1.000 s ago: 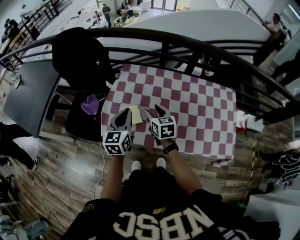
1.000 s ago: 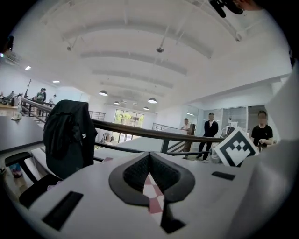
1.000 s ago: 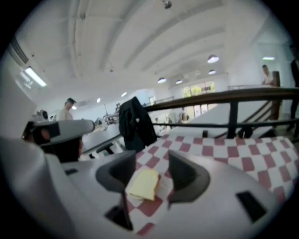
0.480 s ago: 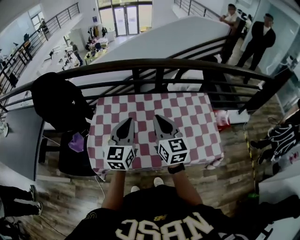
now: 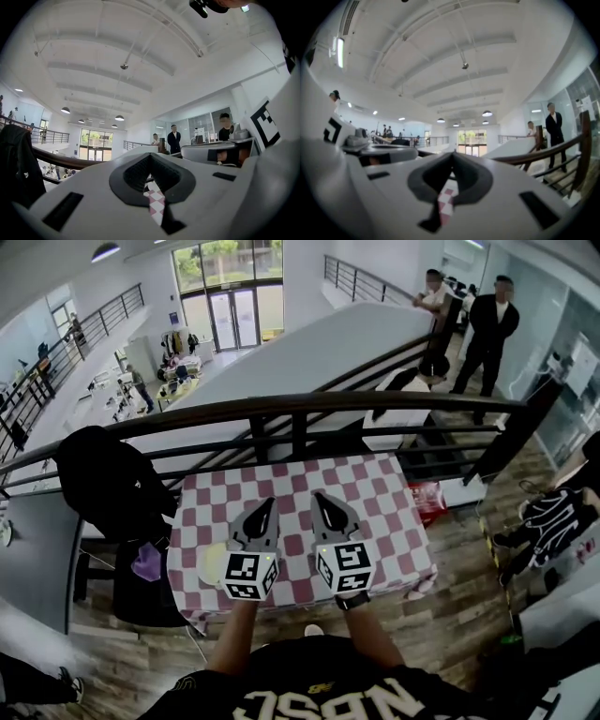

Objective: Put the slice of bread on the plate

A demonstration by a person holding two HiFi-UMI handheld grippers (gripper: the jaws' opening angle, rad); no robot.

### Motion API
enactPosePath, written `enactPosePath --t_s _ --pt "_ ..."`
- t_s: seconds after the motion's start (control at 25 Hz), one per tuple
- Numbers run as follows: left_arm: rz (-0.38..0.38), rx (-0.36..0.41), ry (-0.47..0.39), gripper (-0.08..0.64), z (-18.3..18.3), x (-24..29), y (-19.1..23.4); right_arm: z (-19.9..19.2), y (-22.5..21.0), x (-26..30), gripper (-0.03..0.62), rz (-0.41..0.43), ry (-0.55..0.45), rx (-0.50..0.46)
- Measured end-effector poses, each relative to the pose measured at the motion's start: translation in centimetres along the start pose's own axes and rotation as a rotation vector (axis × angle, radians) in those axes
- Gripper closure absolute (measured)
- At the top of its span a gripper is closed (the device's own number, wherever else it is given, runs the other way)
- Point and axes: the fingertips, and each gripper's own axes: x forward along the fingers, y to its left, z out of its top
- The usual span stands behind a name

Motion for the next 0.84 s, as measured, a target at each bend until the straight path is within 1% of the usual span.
enactPosePath --t_s 0.24,0.48,0.64,0.84 --pt "-0.013 0.017 -0.013 0.541 0.8 0.5 -0.7 1.1 -0.9 -0.4 0.577 -0.02 -0.026 -0.021" --pt "-0.009 0.033 -0.068 0.54 2.0 1.0 -1.4 1.6 -2.2 -0.7 0.577 -0.02 -0.046 -0.025" --pt "-0.011 0.027 -0.058 0.54 1.4 2.1 -2.0 1.3 -3.6 -0.8 0.577 -0.027 -0.045 -0.025" --pt "-0.007 0.012 -0.024 0.54 -0.1 3.4 -3.1 0.6 -5.0 -1.0 0.577 -0.017 -0.027 -0.024"
